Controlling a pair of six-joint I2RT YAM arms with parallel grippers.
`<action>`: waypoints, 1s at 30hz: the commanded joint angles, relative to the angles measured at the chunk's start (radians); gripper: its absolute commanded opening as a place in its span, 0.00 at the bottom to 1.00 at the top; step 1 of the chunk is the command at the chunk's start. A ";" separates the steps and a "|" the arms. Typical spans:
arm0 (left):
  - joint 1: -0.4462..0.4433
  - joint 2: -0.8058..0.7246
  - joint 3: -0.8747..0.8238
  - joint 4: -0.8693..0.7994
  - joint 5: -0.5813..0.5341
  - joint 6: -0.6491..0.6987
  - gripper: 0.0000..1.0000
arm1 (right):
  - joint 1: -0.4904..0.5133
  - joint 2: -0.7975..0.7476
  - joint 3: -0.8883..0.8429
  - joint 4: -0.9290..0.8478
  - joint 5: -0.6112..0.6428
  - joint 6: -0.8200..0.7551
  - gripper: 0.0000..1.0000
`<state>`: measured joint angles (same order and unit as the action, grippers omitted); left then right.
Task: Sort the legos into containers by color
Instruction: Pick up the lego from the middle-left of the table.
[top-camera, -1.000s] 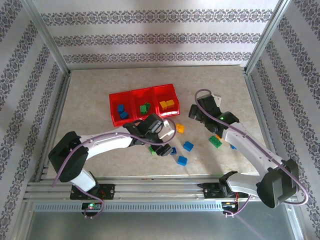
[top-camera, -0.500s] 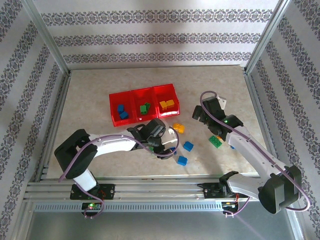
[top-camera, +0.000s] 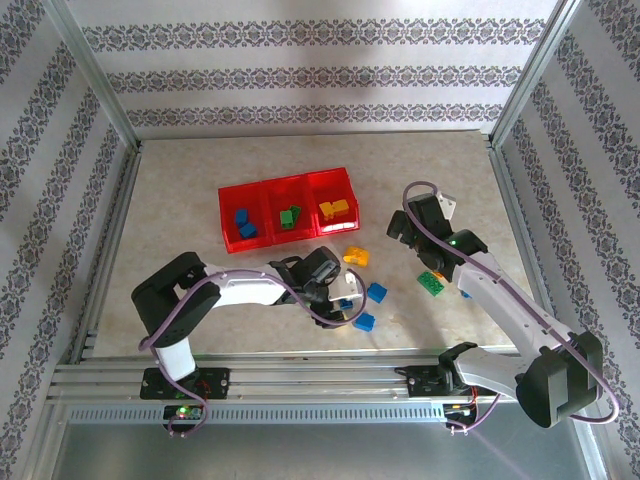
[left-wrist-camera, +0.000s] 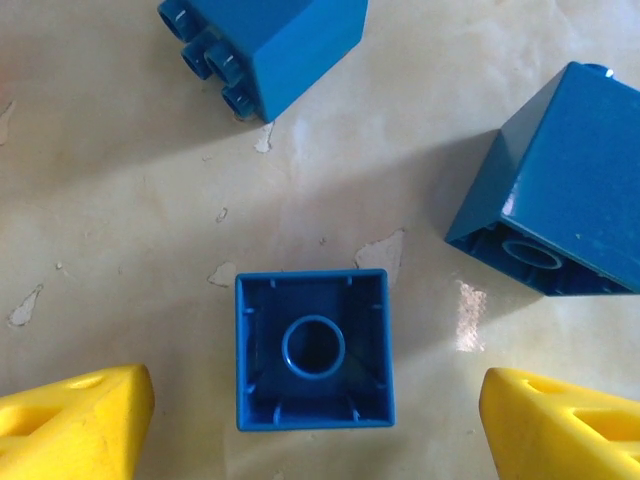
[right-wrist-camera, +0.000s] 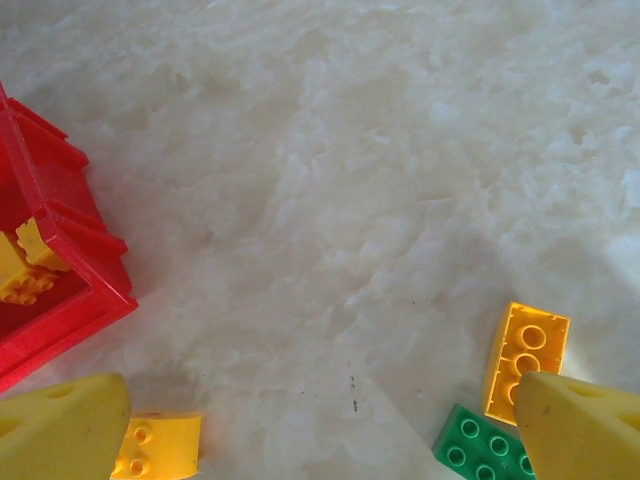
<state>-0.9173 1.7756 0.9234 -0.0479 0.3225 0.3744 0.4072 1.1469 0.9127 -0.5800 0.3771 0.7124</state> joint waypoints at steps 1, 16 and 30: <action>-0.012 0.016 0.030 0.070 -0.010 -0.009 0.84 | -0.010 -0.012 -0.018 -0.006 0.005 0.019 0.98; 0.008 0.073 0.052 0.082 0.012 -0.080 0.55 | -0.011 -0.003 -0.025 0.007 -0.021 0.011 0.98; 0.036 0.013 0.025 0.108 -0.026 -0.152 0.36 | -0.011 0.001 -0.040 0.022 -0.035 0.018 0.98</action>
<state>-0.9012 1.8313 0.9577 0.0174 0.3099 0.2691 0.4072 1.1469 0.8867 -0.5716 0.3500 0.7124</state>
